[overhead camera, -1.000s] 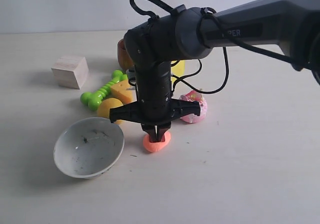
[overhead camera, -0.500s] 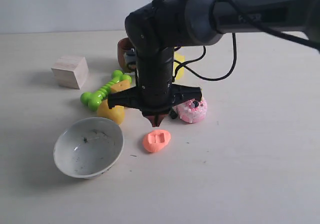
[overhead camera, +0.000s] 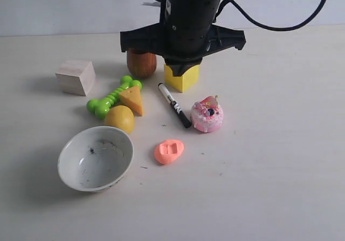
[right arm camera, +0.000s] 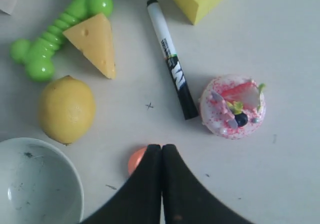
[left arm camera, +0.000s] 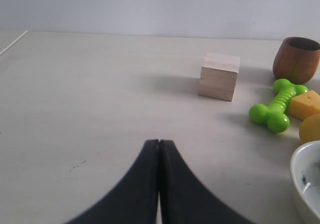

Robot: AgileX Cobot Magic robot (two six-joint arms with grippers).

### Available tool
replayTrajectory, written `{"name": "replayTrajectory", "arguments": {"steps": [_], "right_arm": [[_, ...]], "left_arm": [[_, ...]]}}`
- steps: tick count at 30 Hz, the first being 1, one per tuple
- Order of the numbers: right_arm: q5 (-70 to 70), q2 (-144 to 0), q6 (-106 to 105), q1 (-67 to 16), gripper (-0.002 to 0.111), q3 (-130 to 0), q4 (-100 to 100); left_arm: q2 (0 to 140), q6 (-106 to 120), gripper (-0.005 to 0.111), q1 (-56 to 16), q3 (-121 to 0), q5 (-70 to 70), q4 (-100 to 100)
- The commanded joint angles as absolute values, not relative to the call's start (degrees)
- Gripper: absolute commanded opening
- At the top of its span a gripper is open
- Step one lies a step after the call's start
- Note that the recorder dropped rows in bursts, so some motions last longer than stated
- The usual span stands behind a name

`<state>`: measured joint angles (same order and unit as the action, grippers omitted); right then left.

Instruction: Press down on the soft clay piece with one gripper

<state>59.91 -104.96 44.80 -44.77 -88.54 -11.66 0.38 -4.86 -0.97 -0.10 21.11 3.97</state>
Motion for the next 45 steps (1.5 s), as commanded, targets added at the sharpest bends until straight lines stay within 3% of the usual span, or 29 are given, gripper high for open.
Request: {"name": "replayTrajectory", "arguments": {"steps": [1,10,22,35,45], "right_arm": [[59.4,-104.1,45.0,-45.0,0.0,-88.4,-15.2],[66.7,-102.9,45.0,-45.0,0.0,-88.4,-27.4],[58.0,-84.4,46.7,-41.1,0.0,-77.6,-37.9],[35.8,-67.2,46.5,-23.5,0.0,-52.2,-36.6],[26.3,-43.0,45.4,-2.7,0.0,-32.8,-35.3]], "left_arm": [[0.0,-4.6,0.0,-1.3,0.0,20.5,3.8],[0.0,-4.6,0.0,-1.3,0.0,20.5,3.8],[0.0,-4.6,0.0,-1.3,0.0,20.5,3.8],[0.0,-4.6,0.0,-1.3,0.0,20.5,3.8],[0.0,-4.6,0.0,-1.3,0.0,20.5,3.8]]}}
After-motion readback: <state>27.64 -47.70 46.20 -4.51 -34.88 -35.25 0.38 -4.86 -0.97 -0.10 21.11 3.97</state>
